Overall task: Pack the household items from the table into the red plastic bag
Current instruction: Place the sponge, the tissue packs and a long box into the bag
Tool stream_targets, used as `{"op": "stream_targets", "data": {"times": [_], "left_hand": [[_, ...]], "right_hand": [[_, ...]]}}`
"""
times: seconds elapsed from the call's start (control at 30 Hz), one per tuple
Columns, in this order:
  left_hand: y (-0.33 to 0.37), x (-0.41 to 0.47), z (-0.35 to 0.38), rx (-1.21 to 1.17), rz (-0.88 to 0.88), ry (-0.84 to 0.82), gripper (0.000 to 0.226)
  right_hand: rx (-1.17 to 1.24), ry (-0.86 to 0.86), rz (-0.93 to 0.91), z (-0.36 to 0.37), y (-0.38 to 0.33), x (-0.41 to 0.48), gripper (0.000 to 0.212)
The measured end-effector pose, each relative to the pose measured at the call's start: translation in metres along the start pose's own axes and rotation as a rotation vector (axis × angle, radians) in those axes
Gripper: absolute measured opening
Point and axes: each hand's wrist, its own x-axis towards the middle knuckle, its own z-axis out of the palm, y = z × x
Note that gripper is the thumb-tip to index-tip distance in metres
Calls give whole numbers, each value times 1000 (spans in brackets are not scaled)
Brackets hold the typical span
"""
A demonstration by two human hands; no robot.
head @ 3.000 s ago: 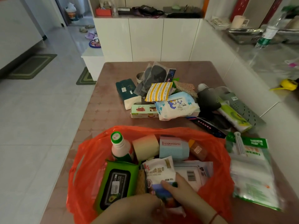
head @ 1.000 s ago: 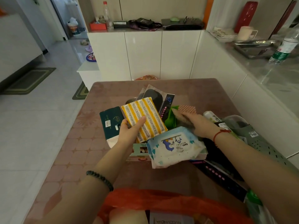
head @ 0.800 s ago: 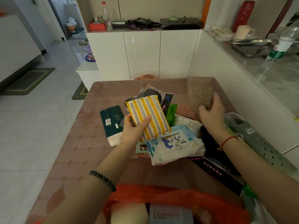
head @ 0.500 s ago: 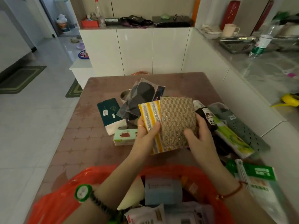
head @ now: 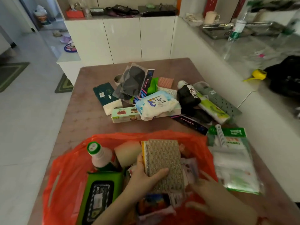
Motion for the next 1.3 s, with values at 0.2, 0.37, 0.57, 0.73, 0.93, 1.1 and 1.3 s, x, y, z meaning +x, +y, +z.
{"op": "stream_targets", "data": {"times": [0.2,0.37,0.57,0.73,0.93,1.1,1.3], "left_hand": [[-6,1,28,175,-67,-192,80],[-23,15,63,176,-154,-198,101],[-12,10,66,364,-108,-104,99],[52,24,26,231,124,53,85],[101,145,-30,-43,102,434,62],[78,211,-45,-211,-159,470,65],[82,209,-36,-382,-152,412,53]], "right_hand": [[-98,398,-45,4,27,-23,50],[48,508,-51,-2,18,-33,49],[154,374,-21,-29,16,-24,46],[860,575,183,-88,18,38,16],[1467,433,650,-108,68,188,62],[1091,546,806,-82,102,258,70],[1186,639,790,-72,113,268,63]]}}
